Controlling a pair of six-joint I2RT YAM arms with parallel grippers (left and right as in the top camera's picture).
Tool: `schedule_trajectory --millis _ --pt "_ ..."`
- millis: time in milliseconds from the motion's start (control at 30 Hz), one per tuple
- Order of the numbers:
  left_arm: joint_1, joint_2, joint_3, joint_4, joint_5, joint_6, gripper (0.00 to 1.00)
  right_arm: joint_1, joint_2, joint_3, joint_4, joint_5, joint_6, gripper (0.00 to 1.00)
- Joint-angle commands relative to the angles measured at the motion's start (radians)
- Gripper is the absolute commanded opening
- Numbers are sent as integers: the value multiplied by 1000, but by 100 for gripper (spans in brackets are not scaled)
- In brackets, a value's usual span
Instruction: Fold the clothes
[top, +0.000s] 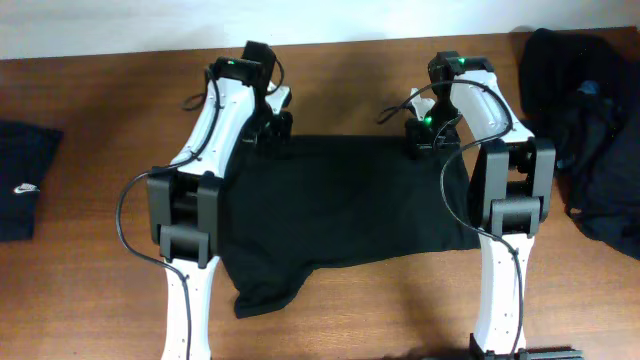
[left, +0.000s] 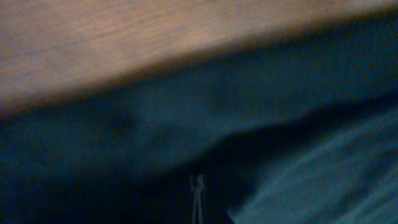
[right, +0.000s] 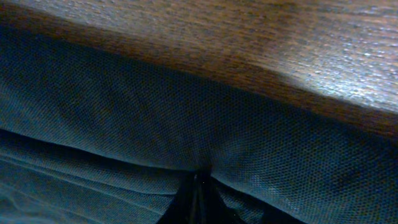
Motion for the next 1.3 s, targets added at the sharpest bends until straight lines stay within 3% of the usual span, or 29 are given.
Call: schedule_trajectory --millis 0,433,867,1267 --pt "-20 -16 -13 -20 -4 -3 1 2 -16 -23 2 6 4 4" --pt "-45 -16 -13 -98 -111 -3 1 -1 -16 -23 6 6 4 4" --pt "-45 -25 -13 94 -193 -115 1 -2 -16 -23 13 6 4 4" --pt "-49 -18 -46 33 -301 -115 1 -2 -16 -23 24 10 4 4"
